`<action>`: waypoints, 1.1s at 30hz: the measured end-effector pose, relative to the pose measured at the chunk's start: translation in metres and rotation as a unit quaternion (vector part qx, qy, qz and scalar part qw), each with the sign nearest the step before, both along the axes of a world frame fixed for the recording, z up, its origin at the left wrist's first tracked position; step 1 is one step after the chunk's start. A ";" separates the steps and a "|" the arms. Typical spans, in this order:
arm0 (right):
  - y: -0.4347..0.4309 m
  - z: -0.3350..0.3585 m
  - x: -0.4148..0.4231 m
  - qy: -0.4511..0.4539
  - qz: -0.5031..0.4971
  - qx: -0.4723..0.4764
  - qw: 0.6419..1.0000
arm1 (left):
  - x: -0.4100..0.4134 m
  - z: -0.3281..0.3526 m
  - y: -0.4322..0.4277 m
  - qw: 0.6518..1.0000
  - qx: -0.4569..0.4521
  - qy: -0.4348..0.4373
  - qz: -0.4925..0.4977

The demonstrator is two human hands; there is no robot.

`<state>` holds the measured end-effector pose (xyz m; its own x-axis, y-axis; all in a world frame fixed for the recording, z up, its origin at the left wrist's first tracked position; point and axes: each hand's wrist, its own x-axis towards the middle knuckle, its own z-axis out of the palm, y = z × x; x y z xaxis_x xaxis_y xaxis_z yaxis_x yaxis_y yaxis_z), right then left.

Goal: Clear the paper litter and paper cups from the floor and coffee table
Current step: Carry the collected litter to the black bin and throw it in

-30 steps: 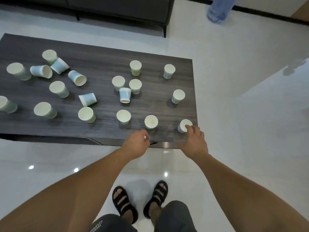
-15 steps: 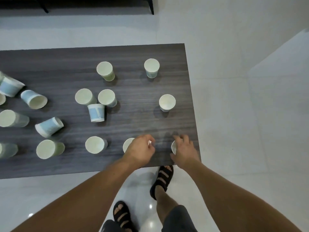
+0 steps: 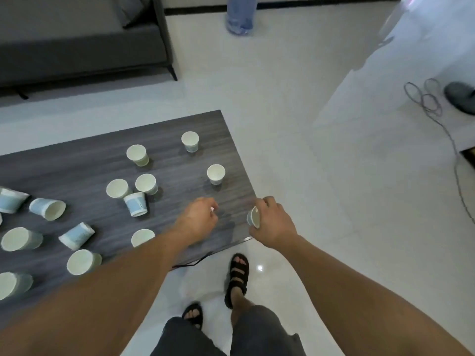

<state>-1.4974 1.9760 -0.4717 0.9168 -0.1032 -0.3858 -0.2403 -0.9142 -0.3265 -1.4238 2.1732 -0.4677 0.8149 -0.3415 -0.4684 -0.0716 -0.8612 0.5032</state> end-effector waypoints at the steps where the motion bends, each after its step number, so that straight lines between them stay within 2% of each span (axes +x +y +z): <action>1: 0.000 0.013 -0.015 -0.001 -0.010 -0.003 1.000 | -0.008 0.014 -0.001 1.000 0.000 -0.010 -0.018; 7: -0.008 0.076 -0.116 -0.046 -0.108 0.005 0.993 | -0.066 0.074 -0.035 0.988 -0.016 -0.058 -0.139; 14: -0.071 0.109 -0.270 -0.055 -0.261 0.005 0.964 | -0.171 0.114 -0.142 0.944 -0.029 -0.081 -0.319; 20: -0.148 0.109 -0.452 -0.043 -0.407 0.001 0.913 | -0.317 0.125 -0.268 0.891 -0.038 -0.089 -0.443; 26: -0.203 0.113 -0.632 -0.024 -0.535 -0.022 0.844 | -0.494 0.126 -0.379 0.813 -0.069 -0.059 -0.575; 33: -0.264 0.119 -0.762 -0.011 -0.636 -0.037 0.771 | -0.620 0.125 -0.487 0.739 -0.078 -0.051 -0.667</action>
